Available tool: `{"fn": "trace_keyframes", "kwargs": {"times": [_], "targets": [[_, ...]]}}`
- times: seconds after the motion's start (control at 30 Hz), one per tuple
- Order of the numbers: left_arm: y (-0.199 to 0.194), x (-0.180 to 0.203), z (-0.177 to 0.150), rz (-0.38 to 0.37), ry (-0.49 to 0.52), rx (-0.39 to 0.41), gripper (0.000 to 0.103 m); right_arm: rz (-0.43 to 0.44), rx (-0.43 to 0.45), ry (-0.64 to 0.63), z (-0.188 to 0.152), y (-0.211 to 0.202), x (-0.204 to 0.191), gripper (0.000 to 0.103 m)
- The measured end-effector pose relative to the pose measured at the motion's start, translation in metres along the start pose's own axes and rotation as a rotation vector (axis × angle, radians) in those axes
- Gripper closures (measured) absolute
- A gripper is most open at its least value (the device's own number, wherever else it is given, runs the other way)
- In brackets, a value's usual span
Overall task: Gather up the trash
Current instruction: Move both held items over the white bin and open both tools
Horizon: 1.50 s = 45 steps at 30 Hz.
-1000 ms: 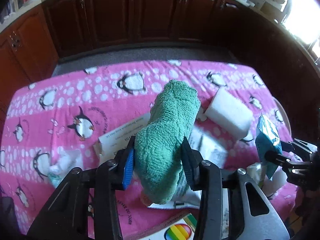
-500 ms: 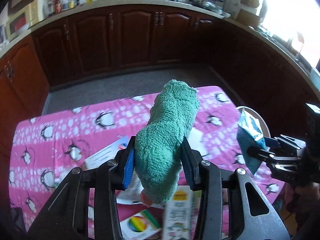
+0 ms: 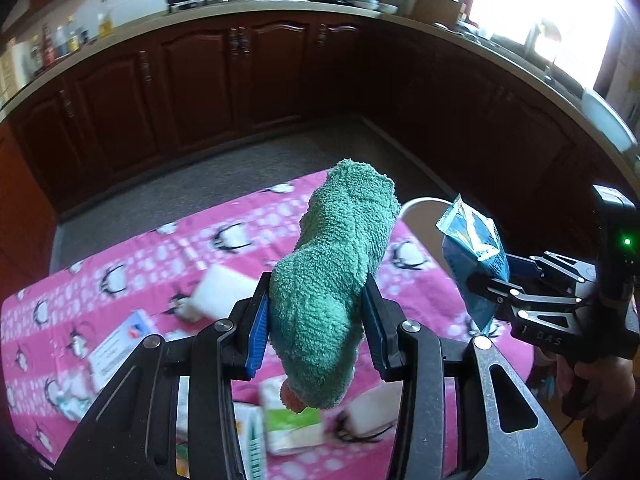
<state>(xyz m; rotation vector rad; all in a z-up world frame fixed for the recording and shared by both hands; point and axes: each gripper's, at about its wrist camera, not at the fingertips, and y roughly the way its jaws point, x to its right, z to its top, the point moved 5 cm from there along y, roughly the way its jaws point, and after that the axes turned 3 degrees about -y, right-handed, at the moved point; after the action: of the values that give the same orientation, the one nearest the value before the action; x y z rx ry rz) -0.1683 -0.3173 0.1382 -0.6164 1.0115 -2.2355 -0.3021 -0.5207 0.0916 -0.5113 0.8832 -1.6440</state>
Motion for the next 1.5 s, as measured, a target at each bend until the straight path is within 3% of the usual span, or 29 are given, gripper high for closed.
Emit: {"fn": "trace_keyframes", "kwargs": {"times": [0.6, 1.43, 1.5], "targets": [[0.084, 0.104, 0.014, -0.112, 0.075, -0.131, 0.064, -0.121, -0.071, 0.188, -0.031, 0.015, 0.121, 0.054], [0.180, 0.146, 0.014, -0.203, -0.067, -0.278, 0.063, -0.163, -0.211, 0.295, -0.061, 0.093, 0.170, 0.054], [0.185, 0.148, 0.012, -0.210, -0.083, -0.289, 0.062, -0.162, -0.224, 0.298, -0.062, 0.096, 0.171, 0.048]]}}
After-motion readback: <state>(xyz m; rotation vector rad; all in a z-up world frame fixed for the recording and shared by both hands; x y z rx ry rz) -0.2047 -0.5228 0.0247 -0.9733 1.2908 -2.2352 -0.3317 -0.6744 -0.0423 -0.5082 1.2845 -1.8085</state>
